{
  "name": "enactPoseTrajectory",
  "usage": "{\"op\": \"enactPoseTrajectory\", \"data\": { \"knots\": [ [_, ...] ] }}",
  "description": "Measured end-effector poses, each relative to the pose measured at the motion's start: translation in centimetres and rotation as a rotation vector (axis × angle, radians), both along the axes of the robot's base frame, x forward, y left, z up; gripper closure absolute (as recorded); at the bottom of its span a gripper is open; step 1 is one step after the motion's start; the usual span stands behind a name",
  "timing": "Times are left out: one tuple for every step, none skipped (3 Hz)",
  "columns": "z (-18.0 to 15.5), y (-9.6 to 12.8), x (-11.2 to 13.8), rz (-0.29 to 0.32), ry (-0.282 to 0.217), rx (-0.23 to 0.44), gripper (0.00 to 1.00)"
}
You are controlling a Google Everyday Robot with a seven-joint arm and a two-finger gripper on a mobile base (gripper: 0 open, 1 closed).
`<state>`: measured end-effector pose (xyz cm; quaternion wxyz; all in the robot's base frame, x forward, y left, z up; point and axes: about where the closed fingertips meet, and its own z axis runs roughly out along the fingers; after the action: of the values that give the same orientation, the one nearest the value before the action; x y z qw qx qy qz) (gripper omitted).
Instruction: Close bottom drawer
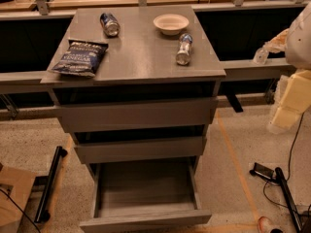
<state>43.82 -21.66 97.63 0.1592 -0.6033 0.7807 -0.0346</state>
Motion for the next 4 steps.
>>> {"op": "enactPoseTrajectory", "data": {
  "knots": [
    [0.0,0.0,0.0,0.000,0.000,0.000,0.00],
    [0.2,0.1,0.0,0.000,-0.009,0.000,0.12],
    [-0.9,-0.5,0.7,-0.005,-0.009,0.026,0.34],
    [-4.2,-1.8,2.3,-0.037,0.017,0.049,0.58]
  ]
}}
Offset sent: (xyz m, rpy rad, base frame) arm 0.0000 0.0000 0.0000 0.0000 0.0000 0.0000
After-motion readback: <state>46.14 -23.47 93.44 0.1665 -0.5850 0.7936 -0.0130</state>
